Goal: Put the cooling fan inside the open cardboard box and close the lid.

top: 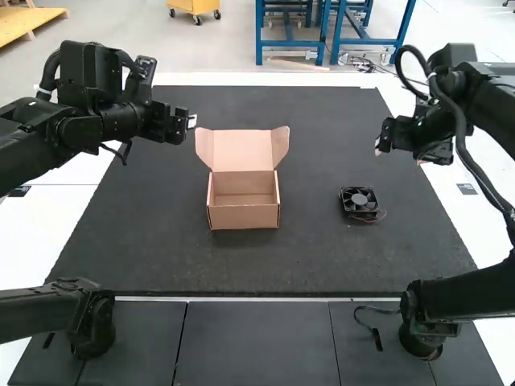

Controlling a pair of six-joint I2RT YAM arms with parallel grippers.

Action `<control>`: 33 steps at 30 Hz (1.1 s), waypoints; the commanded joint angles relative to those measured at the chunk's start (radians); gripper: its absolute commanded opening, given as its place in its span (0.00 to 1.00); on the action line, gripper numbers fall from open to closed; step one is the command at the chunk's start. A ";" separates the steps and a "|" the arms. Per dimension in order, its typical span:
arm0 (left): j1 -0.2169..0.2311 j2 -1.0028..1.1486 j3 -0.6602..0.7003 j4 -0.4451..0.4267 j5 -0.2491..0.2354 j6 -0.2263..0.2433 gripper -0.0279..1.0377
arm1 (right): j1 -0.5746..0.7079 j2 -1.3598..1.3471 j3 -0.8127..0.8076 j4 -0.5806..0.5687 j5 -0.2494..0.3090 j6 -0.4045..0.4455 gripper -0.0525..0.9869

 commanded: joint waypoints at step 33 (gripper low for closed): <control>-0.182 -0.018 -0.042 0.022 0.052 -0.094 0.94 | -0.016 0.276 -0.011 0.054 0.104 -0.180 0.92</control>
